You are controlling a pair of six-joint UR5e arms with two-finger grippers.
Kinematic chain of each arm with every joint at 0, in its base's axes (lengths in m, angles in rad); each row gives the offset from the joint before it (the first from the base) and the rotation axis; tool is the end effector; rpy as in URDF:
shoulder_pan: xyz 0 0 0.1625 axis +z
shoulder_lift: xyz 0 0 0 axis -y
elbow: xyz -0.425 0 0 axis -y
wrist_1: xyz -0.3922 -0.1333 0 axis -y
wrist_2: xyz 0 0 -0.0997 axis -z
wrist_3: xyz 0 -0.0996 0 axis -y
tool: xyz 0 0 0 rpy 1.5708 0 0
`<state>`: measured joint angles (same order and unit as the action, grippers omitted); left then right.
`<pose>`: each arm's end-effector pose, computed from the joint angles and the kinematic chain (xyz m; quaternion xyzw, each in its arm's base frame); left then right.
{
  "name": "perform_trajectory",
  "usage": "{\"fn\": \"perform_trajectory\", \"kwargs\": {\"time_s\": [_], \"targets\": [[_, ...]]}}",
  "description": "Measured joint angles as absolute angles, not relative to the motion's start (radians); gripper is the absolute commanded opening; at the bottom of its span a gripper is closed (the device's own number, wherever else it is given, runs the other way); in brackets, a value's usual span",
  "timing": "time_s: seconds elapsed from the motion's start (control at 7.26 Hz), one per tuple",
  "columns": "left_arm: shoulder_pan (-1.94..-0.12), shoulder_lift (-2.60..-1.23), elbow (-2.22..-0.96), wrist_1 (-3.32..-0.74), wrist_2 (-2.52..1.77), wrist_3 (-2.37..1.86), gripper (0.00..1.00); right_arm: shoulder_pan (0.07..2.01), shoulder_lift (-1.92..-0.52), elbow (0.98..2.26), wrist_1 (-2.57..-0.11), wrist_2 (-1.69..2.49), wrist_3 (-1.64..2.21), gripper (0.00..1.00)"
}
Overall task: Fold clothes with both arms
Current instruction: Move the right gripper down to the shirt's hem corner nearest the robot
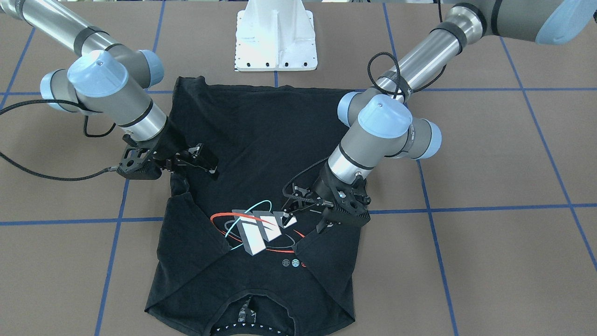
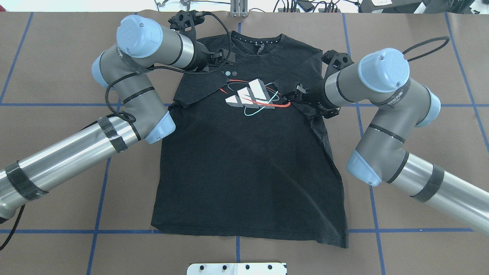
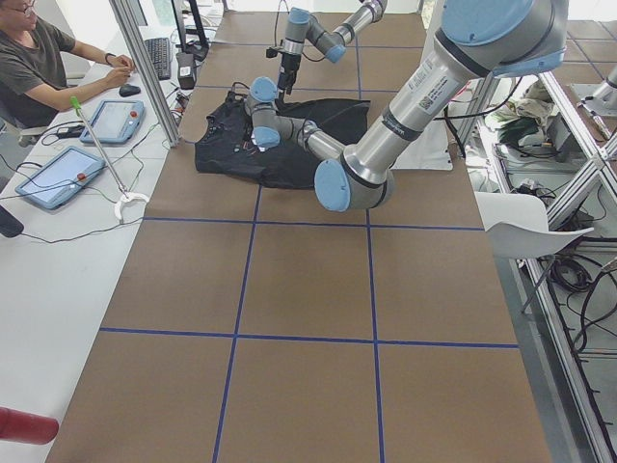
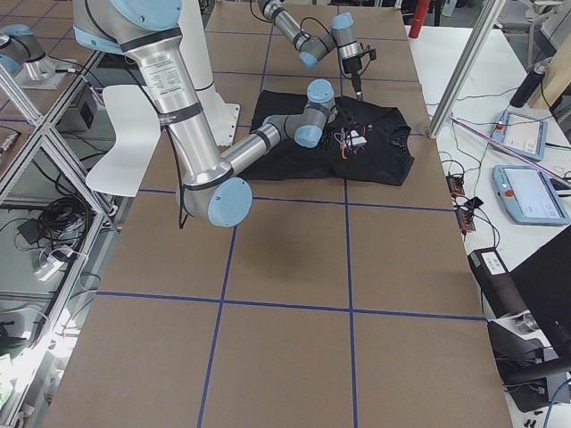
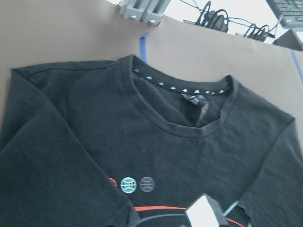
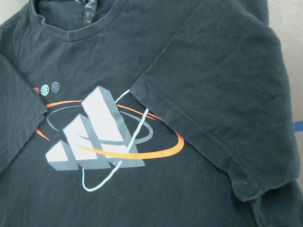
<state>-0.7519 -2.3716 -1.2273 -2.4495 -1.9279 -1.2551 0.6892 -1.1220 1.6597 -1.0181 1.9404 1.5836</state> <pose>0.4958 -0.5985 0.2099 0.1901 0.5957 -0.0598 0.7781 -0.4395 -0.4883 0.2990 0.0209 -0.5330 0.1995 0.8220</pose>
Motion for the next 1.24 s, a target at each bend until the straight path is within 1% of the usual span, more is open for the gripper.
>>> {"fn": "perform_trajectory", "kwargs": {"time_s": [0.14,0.28,0.41,0.55,0.83,0.96,1.1,1.24], "targets": [[-0.752,-2.314,-1.311,-2.449,-1.942,-1.274,0.99,0.615,-1.144,1.744,-1.119,1.847,1.674,0.99],[-0.752,-2.269,-1.369,-2.448,-1.947,-1.282,0.99,0.524,-1.190,1.878,-1.281,1.763,1.720,0.99],[-0.752,-2.240,-1.404,-2.448,-1.948,-1.284,0.99,0.421,-1.275,2.025,-1.411,1.687,1.779,0.98],[-0.752,-2.227,-1.419,-2.448,-1.948,-1.285,0.99,0.328,-1.357,2.126,-1.463,1.604,1.878,0.96],[-0.752,-2.222,-1.425,-2.448,-1.948,-1.285,0.99,0.183,-1.475,2.217,-1.488,1.460,2.018,0.96],[-0.752,-2.220,-1.425,-2.448,-1.948,-1.285,0.99,0.131,-1.533,2.233,-1.487,1.422,2.044,0.88],[-0.751,-2.217,-1.426,-2.448,-1.948,-1.286,0.99,0.087,-1.572,2.238,-1.485,1.397,2.073,0.88],[-0.751,-2.216,-1.426,-2.448,-1.948,-1.288,0.99,0.048,-1.592,2.237,-1.484,1.387,2.102,0.85]]}}
